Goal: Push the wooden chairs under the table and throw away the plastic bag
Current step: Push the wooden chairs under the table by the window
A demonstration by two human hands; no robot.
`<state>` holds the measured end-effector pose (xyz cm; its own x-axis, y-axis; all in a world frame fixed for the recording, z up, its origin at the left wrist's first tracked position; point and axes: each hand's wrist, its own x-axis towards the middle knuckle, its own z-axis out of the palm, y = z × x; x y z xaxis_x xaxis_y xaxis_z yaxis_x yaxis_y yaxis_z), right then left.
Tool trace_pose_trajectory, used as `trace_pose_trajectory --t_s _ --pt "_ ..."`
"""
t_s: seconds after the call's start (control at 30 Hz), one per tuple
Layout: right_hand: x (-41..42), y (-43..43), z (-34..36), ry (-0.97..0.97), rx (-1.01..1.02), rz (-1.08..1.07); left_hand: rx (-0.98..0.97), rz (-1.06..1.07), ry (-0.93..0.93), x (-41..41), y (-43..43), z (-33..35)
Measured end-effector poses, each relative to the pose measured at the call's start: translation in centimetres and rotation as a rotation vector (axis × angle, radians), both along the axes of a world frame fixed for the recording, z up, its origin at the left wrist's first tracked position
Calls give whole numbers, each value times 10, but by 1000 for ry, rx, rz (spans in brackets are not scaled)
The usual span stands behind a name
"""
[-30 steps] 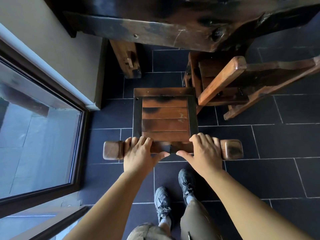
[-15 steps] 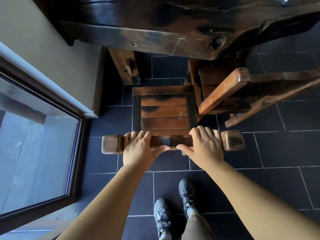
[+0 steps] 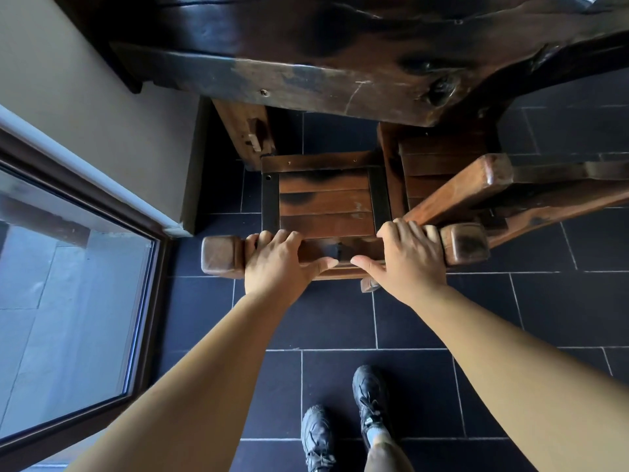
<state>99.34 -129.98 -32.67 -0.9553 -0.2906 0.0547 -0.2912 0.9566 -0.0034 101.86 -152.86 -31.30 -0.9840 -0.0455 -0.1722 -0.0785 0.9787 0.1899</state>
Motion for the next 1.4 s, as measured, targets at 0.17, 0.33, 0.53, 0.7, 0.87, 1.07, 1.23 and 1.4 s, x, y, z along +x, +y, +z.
trace_pose_trajectory --t_s 0.17,0.33,0.53,0.7,0.87,1.07,1.23,1.4 --pt "-32 -7 -1 -11 -16 -14 8 2 -14 -34 -6 0" --pt "-56 -12 -1 5 -8 -12 8 3 -23 -57 -10 3" --pt "-86 -13 -1 23 -3 3 -3 2 -7 -86 -12 2" --pt "-106 -15 -1 27 -10 -5 1 -3 -27 -106 -13 2" --pt "-118 -15 -3 12 -13 -4 -33 -13 -17 -117 -15 1" --pt "-125 -16 -6 53 -27 5 -43 -17 -22 -124 -17 3" --pt "-125 -17 -2 26 -26 -22 -26 -9 -61 -123 -16 6" --pt "-126 -15 23 -224 -126 2 68 -20 -181 -125 -19 29"
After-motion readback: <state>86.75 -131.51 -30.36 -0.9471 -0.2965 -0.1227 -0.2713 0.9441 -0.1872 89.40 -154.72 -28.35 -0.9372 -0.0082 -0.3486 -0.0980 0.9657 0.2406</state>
